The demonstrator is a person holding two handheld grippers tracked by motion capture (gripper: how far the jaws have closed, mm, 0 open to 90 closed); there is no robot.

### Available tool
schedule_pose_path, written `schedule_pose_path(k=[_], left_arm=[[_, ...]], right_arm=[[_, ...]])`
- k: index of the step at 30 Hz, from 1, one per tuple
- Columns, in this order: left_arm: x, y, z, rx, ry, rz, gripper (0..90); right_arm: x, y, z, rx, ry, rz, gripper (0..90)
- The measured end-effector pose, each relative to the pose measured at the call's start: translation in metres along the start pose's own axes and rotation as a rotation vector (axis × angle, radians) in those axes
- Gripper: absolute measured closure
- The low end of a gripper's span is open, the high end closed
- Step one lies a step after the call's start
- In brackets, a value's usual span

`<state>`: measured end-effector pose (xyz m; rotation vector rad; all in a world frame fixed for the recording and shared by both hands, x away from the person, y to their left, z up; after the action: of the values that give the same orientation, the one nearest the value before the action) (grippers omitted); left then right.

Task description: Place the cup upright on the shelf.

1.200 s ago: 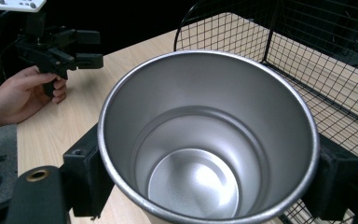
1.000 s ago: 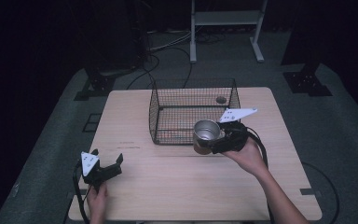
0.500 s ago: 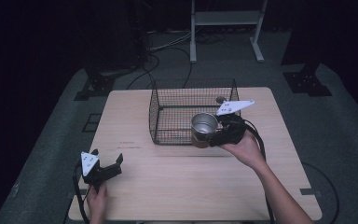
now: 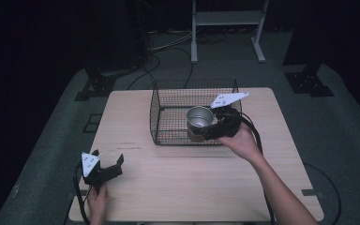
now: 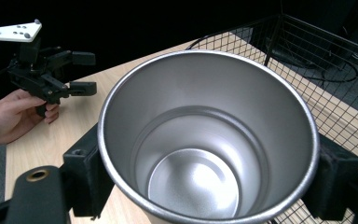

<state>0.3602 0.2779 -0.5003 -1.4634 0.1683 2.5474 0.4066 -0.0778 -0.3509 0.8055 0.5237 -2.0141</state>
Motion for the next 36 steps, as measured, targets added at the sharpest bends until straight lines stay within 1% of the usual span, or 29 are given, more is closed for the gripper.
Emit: schedule_pose_path(k=[2,10,17,20,22,25,31,36], left_arm=[[0.000,0.000,0.000,0.000,0.000,0.002,0.0],[0.000,0.000,0.000,0.001,0.002,0.002,0.0],[0.000,0.000,0.000,0.002,0.003,0.004,0.0],[0.000,0.000,0.000,0.003,0.004,0.004,0.0],[0.000,0.000,0.000,0.003,0.003,0.004,0.0],[0.000,0.000,0.000,0.003,0.002,0.004,0.0],[0.000,0.000,0.000,0.003,0.002,0.003,0.0],[0.000,-0.001,0.000,0.005,0.002,0.006,0.0]], right_arm=[[-0.003,0.000,-0.001,0.000,0.000,0.010,17.9],[-0.015,0.002,-0.005,0.001,-0.007,0.020,17.9],[-0.024,0.008,-0.008,0.004,-0.009,0.015,17.9],[-0.028,0.011,-0.009,0.002,-0.011,0.002,17.9],[-0.031,0.014,-0.011,0.000,-0.015,0.004,17.9],[-0.036,0.018,-0.014,0.000,-0.016,-0.006,17.9],[-0.045,0.025,-0.021,0.018,-0.026,-0.009,17.9],[-0.051,0.029,-0.024,0.022,-0.025,-0.017,17.9]])
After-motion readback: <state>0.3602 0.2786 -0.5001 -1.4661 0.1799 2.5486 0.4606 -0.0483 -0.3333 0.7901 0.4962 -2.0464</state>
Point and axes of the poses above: each handheld gripper's, and its own axes: z roughly backward along the jaws, x roughly out of its underside, y roughly to its right, the point moved 7 cm from there along -z, roughly forward along the jaws, and after that the axes turned 14 degrees about -y, right-handed, at the moved point
